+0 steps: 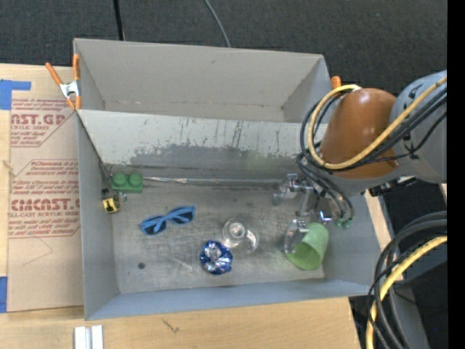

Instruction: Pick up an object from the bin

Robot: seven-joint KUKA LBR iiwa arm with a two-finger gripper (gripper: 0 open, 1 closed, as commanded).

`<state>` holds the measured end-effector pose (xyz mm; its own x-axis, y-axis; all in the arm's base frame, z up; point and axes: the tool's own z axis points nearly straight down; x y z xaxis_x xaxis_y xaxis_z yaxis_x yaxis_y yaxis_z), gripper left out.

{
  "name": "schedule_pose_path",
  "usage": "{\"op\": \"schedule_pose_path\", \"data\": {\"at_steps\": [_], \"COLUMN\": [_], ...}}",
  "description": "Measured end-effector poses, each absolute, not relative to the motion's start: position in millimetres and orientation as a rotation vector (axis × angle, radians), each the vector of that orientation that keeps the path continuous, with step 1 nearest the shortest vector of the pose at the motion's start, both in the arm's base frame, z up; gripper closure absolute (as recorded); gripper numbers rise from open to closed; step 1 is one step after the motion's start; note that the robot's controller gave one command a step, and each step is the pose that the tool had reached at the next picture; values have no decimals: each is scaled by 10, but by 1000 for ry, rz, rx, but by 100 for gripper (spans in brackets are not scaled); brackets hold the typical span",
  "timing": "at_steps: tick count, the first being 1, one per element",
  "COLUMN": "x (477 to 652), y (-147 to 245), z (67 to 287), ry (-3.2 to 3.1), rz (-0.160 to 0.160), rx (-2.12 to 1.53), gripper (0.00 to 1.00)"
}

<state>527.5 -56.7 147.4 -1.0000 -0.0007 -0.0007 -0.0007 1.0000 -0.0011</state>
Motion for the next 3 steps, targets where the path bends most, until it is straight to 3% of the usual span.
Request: {"op": "schedule_pose_path", "data": {"at_steps": [1,2,3], "x": [5617,5238,4896], "y": [303,721,1132], "z": [1079,776,770], "ry": [3141,3116,3104], "rz": [8,-8,1], "rx": [3,-235,-398], "gripper": [0,0,0]}}
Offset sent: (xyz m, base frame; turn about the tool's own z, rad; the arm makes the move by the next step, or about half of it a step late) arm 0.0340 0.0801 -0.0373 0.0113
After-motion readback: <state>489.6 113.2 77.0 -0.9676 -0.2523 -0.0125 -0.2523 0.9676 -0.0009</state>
